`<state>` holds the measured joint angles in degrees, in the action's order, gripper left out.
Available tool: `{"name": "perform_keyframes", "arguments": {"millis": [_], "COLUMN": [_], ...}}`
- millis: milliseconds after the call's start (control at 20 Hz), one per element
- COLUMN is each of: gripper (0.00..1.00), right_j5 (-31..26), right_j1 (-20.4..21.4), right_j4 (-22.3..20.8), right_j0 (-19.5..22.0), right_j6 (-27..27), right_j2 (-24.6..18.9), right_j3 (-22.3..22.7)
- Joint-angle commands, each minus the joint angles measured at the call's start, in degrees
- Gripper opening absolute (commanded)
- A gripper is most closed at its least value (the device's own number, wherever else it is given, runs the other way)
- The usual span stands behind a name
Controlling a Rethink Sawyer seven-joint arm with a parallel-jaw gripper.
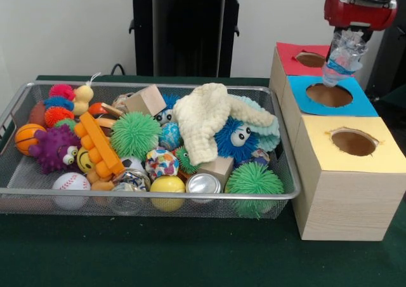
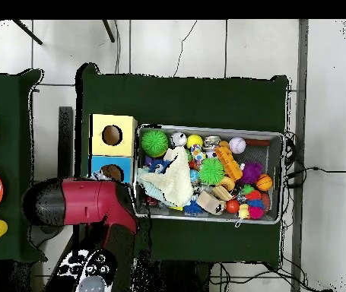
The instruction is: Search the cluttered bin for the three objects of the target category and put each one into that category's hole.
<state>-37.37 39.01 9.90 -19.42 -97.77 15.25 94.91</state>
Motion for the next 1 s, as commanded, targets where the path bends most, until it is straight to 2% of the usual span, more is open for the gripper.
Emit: {"name": "perform_keyframes", "arguments": {"millis": [50, 500, 750, 1000], "gripper": [0.0, 0.0, 0.0, 0.0], "right_j5": [5.0, 6.6, 5.8, 7.5], "right_j1": [-2.5, -1.5, -1.7, -2.1], "right_j4": [3.0, 3.5, 3.3, 3.2], "right_j0": [0.2, 1.7, 2.9, 3.8], "right_j6": [-15.7, -12.5, -11.1, -10.9], "right_j2": [-3.5, -4.4, -4.5, -5.1], "right_j3": [4.1, 6.7, 5.8, 6.3]}}
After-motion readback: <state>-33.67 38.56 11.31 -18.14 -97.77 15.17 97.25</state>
